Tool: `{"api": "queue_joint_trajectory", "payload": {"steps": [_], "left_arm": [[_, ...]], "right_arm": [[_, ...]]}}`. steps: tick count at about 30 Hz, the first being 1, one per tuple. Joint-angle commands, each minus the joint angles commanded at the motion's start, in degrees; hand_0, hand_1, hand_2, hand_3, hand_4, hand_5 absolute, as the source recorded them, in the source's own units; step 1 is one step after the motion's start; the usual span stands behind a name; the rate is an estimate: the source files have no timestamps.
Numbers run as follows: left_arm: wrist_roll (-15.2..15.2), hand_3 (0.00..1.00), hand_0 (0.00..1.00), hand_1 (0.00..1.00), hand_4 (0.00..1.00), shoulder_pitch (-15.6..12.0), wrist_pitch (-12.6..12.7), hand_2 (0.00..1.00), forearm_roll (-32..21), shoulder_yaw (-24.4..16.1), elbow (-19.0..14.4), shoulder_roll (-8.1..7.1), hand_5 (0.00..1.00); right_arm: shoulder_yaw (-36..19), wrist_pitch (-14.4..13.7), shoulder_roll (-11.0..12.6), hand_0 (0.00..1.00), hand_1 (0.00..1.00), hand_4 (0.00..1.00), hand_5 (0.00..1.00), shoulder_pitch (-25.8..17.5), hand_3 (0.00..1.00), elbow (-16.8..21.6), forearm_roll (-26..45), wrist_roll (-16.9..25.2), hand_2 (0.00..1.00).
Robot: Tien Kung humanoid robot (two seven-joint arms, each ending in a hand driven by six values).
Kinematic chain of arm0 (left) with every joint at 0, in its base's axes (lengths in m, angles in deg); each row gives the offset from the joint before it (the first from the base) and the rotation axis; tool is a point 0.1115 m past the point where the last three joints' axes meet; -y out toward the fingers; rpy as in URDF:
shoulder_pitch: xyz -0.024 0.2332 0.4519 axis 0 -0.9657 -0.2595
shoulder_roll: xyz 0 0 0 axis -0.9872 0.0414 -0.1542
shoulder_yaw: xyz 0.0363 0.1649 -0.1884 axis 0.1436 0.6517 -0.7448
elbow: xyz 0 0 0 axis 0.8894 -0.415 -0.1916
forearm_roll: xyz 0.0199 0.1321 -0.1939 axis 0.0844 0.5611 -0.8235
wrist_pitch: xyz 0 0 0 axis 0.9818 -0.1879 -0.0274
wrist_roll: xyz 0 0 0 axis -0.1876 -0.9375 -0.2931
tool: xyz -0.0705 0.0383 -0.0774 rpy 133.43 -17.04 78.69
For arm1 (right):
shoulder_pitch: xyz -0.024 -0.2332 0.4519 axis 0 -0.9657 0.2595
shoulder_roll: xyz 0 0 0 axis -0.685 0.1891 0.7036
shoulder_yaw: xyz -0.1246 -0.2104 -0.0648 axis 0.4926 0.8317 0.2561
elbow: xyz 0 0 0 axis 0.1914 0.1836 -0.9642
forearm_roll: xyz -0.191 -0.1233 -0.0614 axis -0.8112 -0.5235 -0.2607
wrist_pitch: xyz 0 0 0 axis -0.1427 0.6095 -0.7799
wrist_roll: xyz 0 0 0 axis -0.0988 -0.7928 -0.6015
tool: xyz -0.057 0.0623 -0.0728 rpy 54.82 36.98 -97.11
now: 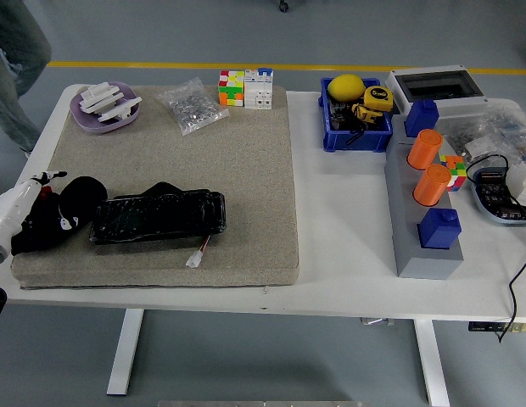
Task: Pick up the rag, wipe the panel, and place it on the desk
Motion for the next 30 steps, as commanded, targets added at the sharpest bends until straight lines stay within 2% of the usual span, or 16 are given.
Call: {"api": "queue_joint_trajectory", "payload": {"steps": [2,3,8,9,14,15,20,21,25,27,30], "left_arm": [[0.0,0.686,0.372,0.659,0.638,0.0,0.1,0.845,0.1,0.0,0.1,0.03,0.129],[-0.1,0.622,0.333,0.478,0.443,0.0,0.2,0.799,0.4,-0.1,0.2,0.04,0.064],[-0.1,0.622,0.333,0.478,0.443,-0.2,0.7,0.799,0.4,0.1,0.1,-0.06,0.064],[0.0,0.555,0.299,0.405,0.328,-0.2,0.8,0.683,0.4,0.2,0.0,-0.09,0.027],[0.5,0.555,0.299,0.405,0.328,-0.4,1.5,0.683,0.1,0.7,-0.4,-0.06,0.027],[0.5,0.489,0.257,0.332,0.183,-0.4,1.7,0.608,0.2,0.6,-0.5,-0.02,0.002],[0.2,0.489,0.257,0.332,0.183,-1.4,2.7,0.608,1.6,-0.1,-1.7,0.22,0.002],[-0.1,0.481,0.25,0.295,0.165,-1.7,2.9,0.603,2.2,-0.4,-2.3,0.3,0.002],[-3.6,0.481,0.25,0.295,0.165,-4.6,4.8,0.603,7.1,-2.9,-8.9,0.91,0.002],[-5.5,0.488,0.248,0.294,0.2,-6.3,5.4,0.597,9.3,-3.1,-13.3,0.94,0.002],[-7.4,0.488,0.248,0.294,0.2,-8.2,5.7,0.597,10.4,-2.7,-18.2,0.91,0.002]], "right_arm": [[-0.1,0.0,0.0,0.762,0.628,0.998,0.493,0.0,0.602,0.0,-0.1,0.0,0.676],[-0.8,0.0,-0.1,0.76,0.628,0.998,0.492,0.0,0.601,0.0,-0.5,0.2,0.674],[-1.7,-0.1,0.0,0.76,0.628,0.998,0.492,0.0,0.601,0.0,-1.4,0.3,0.674],[-1.7,-0.1,0.0,0.76,0.627,0.998,0.492,-0.1,0.601,0.0,-1.4,0.3,0.674],[-1.6,-0.3,0.1,0.76,0.627,0.998,0.492,-0.2,0.601,0.0,-1.0,0.3,0.674],[-1.7,-0.4,0.1,0.76,0.627,0.998,0.492,-0.2,0.601,0.0,-1.1,0.4,0.674],[-1.8,-0.6,0.2,0.76,0.627,0.998,0.492,-0.2,0.601,0.0,-1.2,0.5,0.674],[-1.7,-0.6,0.2,0.76,0.627,0.998,0.492,-0.2,0.6,0.0,-1.2,0.5,0.673],[-1.0,-0.6,0.2,0.76,0.627,0.998,0.492,-0.1,0.6,0.0,-0.8,0.4,0.673],[-0.1,-0.6,0.2,0.759,0.626,0.998,0.492,-0.2,0.6,0.0,-0.1,0.3,0.674],[0.5,-0.6,0.3,0.759,0.626,0.998,0.492,-0.2,0.6,0.0,0.3,0.2,0.674]]}}
